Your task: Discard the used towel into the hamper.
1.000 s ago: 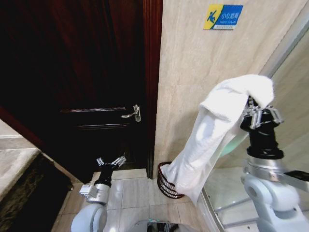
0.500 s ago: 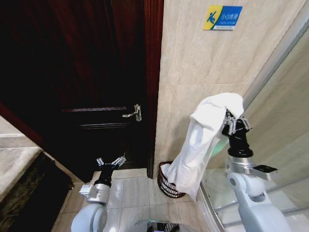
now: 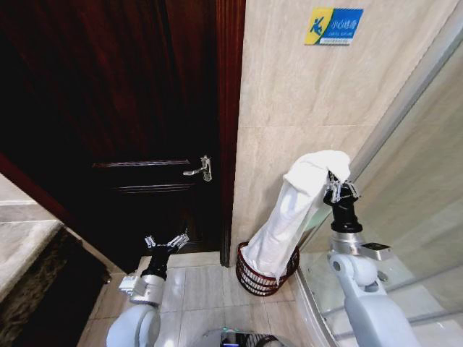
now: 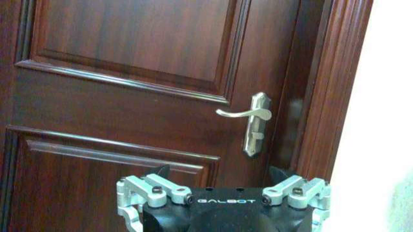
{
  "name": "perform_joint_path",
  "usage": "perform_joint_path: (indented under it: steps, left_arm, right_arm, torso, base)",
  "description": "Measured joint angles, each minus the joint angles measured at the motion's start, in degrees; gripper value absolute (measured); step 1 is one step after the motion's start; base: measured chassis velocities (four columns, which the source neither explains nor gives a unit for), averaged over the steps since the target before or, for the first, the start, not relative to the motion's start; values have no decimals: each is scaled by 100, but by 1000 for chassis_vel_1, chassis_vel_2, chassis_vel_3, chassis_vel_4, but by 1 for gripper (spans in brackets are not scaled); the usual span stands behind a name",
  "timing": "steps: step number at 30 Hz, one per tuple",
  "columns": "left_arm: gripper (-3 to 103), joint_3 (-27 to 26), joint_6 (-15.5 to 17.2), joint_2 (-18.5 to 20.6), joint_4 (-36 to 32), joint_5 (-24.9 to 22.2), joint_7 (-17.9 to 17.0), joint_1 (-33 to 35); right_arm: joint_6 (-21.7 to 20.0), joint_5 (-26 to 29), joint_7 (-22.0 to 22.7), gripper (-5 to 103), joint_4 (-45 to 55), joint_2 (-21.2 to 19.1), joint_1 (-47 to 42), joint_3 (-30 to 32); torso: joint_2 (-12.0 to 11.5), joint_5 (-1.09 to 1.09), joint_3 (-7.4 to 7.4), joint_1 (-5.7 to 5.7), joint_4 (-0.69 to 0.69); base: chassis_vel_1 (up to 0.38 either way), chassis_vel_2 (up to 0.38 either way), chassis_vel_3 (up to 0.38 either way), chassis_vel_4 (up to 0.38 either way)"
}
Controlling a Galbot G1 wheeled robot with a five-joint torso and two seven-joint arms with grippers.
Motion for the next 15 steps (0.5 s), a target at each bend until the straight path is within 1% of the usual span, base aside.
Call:
perform_joint_path:
  steps: [6,12,15]
  left_arm:
    - [100,0,0,0,0,0,0,0]
    - [100,0,0,0,0,0,0,0]
    - [100,0,0,0,0,0,0,0]
  right_arm:
    - [114,-11,1,7,-434,50,138,-61]
    - [121,74,-2,7,-695,70,232,-113]
    - [130,75,-7,7,-986,47,432,-121]
  torso:
    - [0,0,0,0,0]
    - [0,0,0,0,0]
    - [0,0,0,0,0]
  base:
    - [0,0,0,0]
    - [0,0,0,0]
    - [0,0,0,0]
